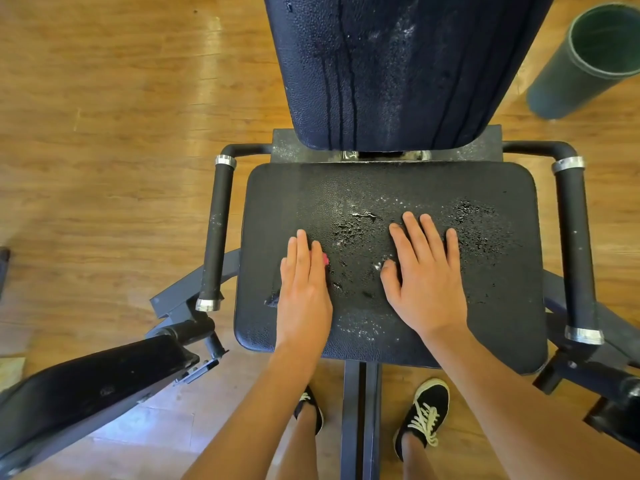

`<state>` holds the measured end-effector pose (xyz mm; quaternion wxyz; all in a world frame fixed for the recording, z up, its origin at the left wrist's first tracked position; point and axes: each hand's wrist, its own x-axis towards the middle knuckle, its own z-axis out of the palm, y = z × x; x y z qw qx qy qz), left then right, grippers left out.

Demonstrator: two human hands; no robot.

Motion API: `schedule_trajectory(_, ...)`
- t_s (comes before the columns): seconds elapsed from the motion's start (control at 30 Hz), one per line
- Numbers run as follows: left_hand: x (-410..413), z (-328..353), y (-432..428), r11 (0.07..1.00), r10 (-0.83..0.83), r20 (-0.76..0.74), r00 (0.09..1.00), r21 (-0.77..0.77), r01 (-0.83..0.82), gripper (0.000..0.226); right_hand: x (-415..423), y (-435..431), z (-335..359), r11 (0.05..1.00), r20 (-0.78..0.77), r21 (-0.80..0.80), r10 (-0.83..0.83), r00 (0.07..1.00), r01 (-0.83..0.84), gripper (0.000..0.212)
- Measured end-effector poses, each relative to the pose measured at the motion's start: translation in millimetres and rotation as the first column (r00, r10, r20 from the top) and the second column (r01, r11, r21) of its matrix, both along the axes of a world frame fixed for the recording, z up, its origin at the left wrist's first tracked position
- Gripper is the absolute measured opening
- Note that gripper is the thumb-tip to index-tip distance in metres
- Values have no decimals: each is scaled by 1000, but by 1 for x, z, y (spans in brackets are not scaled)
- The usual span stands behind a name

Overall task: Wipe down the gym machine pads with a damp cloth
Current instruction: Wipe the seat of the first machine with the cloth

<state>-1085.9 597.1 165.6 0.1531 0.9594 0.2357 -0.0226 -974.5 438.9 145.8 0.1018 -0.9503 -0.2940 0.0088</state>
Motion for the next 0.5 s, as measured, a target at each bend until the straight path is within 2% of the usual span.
schedule_trajectory(0.33, 67, -5, 40, 1000, 22, 41, 999, 9, -22, 54, 0, 0, -1, 1000, 11, 7, -4, 1000, 4, 55)
schedule_trajectory(0.5, 56, -5, 38, 1000, -17, 40, 999, -20, 18, 52, -1, 1, 1, 1000, 3, 6, -4, 1000, 4, 55)
